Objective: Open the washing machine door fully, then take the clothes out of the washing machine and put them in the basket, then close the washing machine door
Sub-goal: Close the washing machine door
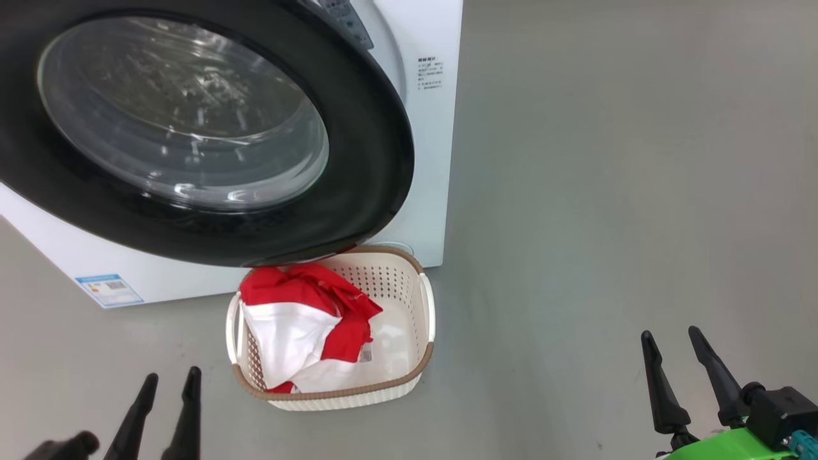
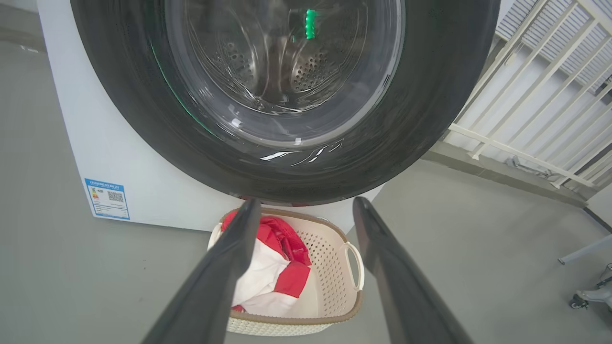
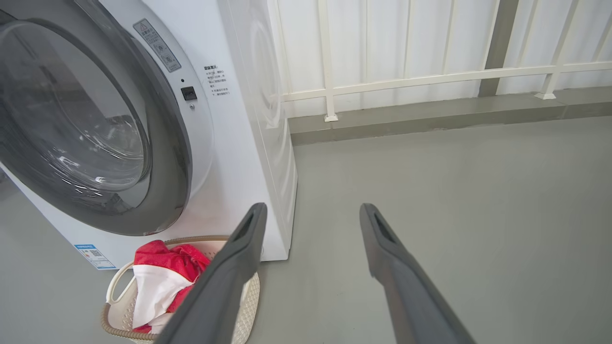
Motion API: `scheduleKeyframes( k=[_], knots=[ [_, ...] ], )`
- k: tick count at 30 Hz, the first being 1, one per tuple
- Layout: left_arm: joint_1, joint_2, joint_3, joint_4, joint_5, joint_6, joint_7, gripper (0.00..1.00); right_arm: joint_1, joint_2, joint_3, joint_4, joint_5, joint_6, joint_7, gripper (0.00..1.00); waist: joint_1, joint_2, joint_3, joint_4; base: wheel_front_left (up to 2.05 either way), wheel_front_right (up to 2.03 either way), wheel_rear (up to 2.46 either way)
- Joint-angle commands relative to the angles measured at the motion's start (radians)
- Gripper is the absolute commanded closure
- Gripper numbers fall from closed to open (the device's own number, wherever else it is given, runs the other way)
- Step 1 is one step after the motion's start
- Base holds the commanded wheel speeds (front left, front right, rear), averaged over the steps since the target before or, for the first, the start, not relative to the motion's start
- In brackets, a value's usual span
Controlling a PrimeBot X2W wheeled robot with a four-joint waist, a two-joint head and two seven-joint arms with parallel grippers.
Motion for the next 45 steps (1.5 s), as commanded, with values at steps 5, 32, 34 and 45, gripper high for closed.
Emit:
scheduleKeyframes(
  k=[5, 32, 34, 45],
  knots=[
    [0.030, -0.043, 0.117, -0.086, 0.178, -0.006, -0.012, 0.00, 0.007, -0.017, 0.013, -0.028, -0.002, 0.007, -0.006, 0.00, -0.0001, 0.0000, -0.018, 0.003, 0.00, 0.00, 0.00],
    [0.075, -0.112, 0.170, -0.136, 0.327, -0.006, -0.012, 0.00, 0.022, -0.009, 0.004, -0.043, -0.003, 0.007, -0.006, 0.00, -0.0001, 0.0000, -0.029, 0.002, 0.00, 0.00, 0.00],
    [0.073, -0.112, 0.167, -0.135, 0.328, -0.006, -0.012, 0.00, 0.022, -0.009, 0.004, -0.045, -0.003, 0.007, -0.006, 0.00, -0.0001, 0.0000, -0.028, 0.006, 0.00, 0.00, 0.00],
    [0.043, -0.122, 0.145, -0.131, 0.330, -0.006, -0.012, 0.00, 0.014, -0.015, 0.019, -0.054, 0.009, 0.007, -0.006, 1.00, -0.0001, 0.0000, -0.014, 0.068, 0.00, 0.00, 0.00]
  ],
)
